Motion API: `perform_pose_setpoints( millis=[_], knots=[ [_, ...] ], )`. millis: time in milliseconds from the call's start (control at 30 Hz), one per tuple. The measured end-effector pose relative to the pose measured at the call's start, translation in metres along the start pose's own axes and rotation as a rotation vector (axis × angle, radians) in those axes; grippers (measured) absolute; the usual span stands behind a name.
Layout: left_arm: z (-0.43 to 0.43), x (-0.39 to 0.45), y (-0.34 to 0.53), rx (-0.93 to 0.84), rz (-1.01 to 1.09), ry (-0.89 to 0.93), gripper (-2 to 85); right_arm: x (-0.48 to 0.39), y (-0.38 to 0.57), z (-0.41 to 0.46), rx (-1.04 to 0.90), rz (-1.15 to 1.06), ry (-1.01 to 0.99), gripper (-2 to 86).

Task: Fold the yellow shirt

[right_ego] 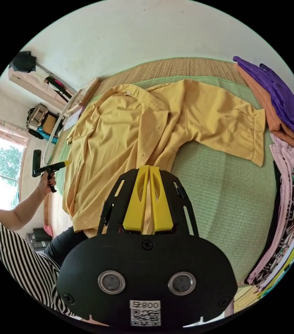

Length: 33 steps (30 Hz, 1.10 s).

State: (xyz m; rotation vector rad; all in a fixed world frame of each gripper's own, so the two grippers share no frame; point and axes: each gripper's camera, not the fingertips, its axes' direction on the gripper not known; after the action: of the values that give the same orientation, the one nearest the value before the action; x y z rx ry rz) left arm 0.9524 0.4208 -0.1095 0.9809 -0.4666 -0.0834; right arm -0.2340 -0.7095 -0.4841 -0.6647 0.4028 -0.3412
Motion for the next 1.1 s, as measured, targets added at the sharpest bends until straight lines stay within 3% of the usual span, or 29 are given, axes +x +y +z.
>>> perform_pose_setpoints(
  millis=[233,467,733,1100],
  knots=[
    [0.007,0.009,-0.005,0.017,-0.027,0.024,6.0,-0.066,-0.042,0.027,-0.026,-0.090,-0.087,5.7],
    [0.005,0.013,-0.042,0.081,0.009,0.006,6.7,-0.084,-0.140,0.027,0.013,-0.138,0.122,7.1],
    [-0.014,0.012,-0.160,0.146,0.113,-0.158,9.7,-0.067,-0.242,0.041,0.018,-0.135,0.277,8.4],
    [0.009,0.004,-0.265,-0.002,0.141,-0.321,9.0,-0.056,-0.322,0.113,-0.172,-0.249,0.239,9.2]
  ],
)
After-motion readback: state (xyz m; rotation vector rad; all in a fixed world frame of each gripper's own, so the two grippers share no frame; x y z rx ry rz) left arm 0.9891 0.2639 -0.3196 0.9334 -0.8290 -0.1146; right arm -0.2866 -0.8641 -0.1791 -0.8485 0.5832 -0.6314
